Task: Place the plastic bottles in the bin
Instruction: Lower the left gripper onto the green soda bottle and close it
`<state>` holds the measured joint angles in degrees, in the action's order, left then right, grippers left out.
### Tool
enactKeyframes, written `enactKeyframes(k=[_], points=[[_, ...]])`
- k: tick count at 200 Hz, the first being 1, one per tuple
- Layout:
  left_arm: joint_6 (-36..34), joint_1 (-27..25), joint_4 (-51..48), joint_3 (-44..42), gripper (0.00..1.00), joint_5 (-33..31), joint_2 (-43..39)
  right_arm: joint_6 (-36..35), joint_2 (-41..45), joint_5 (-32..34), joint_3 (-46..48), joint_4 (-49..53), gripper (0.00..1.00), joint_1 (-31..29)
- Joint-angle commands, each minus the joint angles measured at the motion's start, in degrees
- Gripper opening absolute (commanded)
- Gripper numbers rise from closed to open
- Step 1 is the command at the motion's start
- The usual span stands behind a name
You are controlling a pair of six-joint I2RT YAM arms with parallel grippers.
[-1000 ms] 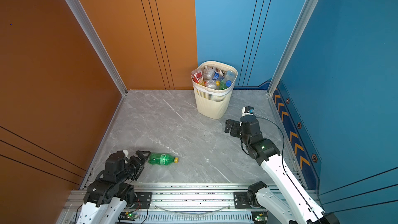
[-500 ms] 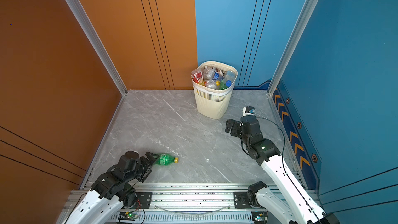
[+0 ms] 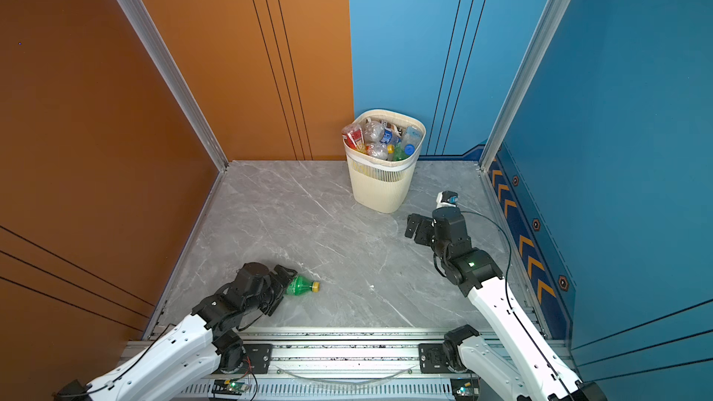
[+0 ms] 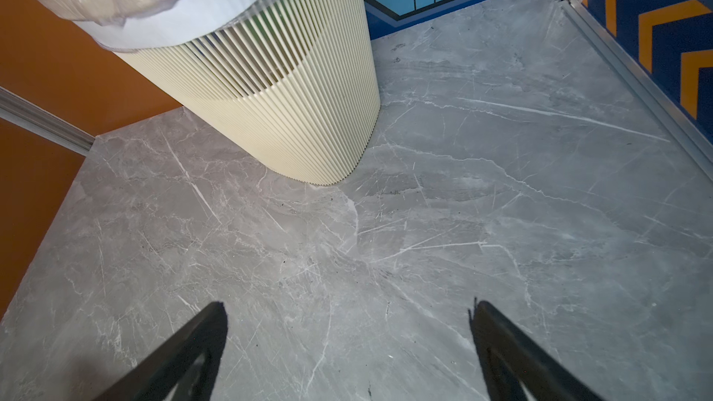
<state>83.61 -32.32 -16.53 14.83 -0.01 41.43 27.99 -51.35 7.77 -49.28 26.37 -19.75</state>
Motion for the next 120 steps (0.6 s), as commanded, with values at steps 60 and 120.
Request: enactKeyframes(k=[60,120], points=[[-3.72,-0.29,19.28,1.71,0.69,3.07,17.87,-0.83,1.16,-0.74,1.11,-0.43,1.0,2.04],[-9.01,-0.45,16.87,7.81,0.57,3.16,21.11,-0.83,2.59,-0.99,2.33,-0.35,1.0,3.31]])
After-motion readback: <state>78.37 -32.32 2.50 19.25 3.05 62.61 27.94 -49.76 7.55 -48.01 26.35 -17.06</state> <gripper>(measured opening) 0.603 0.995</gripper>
